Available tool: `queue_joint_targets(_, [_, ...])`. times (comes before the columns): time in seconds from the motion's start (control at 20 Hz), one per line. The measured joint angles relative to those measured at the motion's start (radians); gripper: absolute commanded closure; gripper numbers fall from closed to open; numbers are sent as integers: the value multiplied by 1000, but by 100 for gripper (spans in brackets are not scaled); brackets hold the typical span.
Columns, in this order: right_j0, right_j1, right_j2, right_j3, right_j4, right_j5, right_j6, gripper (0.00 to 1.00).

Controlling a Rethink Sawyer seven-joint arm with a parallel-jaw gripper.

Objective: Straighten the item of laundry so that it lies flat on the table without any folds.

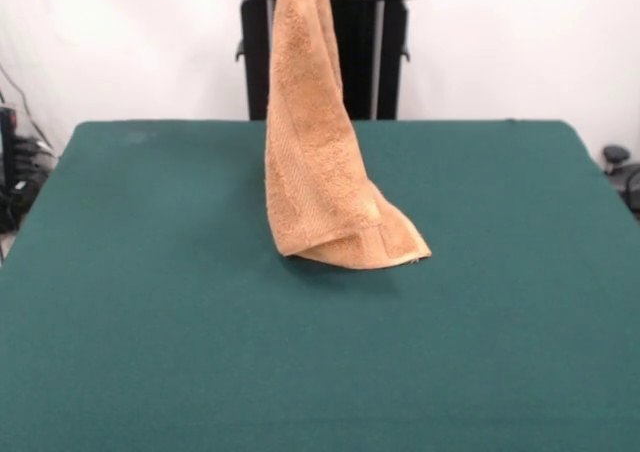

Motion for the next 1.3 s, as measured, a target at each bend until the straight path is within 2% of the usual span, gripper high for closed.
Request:
queue_joint_targets(0.55, [-77,211,-66,-122,-140,122,0,100])
queue_joint_targets(1.05, [-158,384,-110,-229,-161,298,0,100])
queue_joint_targets(1.3, [-205,497,-143,-303,-161,407,-2,100])
